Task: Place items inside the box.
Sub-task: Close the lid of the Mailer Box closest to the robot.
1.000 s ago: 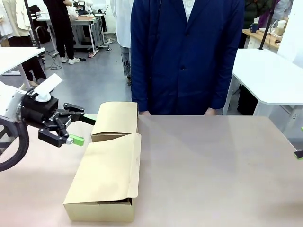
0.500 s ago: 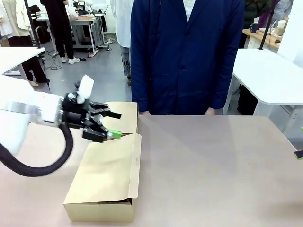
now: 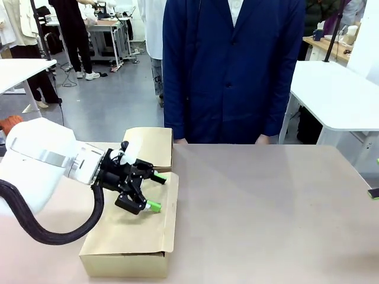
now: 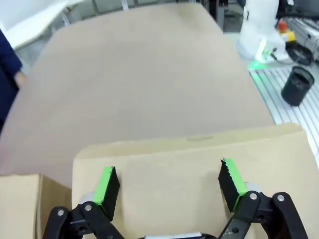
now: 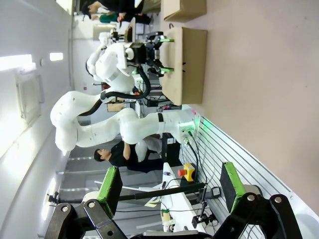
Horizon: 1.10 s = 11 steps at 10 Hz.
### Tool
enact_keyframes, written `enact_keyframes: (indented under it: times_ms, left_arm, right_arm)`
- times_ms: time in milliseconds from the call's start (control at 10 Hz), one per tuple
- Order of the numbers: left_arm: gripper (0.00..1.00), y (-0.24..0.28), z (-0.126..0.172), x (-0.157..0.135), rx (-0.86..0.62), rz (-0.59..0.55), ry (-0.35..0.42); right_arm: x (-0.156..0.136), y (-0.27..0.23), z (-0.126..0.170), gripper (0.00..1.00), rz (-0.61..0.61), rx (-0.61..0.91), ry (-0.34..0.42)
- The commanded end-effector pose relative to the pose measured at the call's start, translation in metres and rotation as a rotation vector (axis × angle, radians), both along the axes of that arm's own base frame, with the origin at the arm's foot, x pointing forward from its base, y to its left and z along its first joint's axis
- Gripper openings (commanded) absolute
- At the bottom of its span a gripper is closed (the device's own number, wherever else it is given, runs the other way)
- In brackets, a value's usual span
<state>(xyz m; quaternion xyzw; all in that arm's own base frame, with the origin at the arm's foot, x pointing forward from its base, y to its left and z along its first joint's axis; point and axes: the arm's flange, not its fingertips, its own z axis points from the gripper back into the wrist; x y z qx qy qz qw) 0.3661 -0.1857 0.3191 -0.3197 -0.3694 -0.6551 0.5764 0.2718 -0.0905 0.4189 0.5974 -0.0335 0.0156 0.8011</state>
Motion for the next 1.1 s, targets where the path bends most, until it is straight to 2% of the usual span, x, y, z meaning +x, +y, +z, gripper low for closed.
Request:
enact_keyframes:
  times_ms: [0, 300, 500, 600, 800, 900, 1000]
  left_arm:
    - [1.00, 0.016, -0.022, -0.055, 0.080, -0.005, 0.002]
    - [1.00, 0.013, -0.027, -0.054, 0.101, -0.015, 0.000]
    - [1.00, 0.021, -0.011, -0.051, 0.063, 0.002, 0.001]
    - [1.00, 0.030, 0.007, -0.050, 0.011, 0.011, 0.039]
    - [1.00, 0.071, 0.056, -0.046, -0.109, 0.058, 0.269]
    - [1.00, 0.089, 0.068, -0.044, -0.138, 0.057, 0.389]
    - [1.00, 0.107, 0.074, -0.040, -0.160, 0.083, 0.475]
  right_arm:
    - [-0.003, 0.002, 0.002, 1.00, -0.006, 0.011, 0.007]
    - [-0.003, 0.002, 0.002, 1.00, -0.006, 0.011, 0.007]
    - [-0.003, 0.002, 0.002, 1.00, -0.006, 0.011, 0.007]
    - [-0.003, 0.002, 0.002, 1.00, -0.006, 0.011, 0.007]
    - [-0.003, 0.002, 0.002, 1.00, -0.006, 0.011, 0.007]
    - [-0.003, 0.002, 0.002, 1.00, -0.006, 0.011, 0.007]
    - [-0.003, 0.002, 0.002, 1.00, -0.006, 0.011, 0.007]
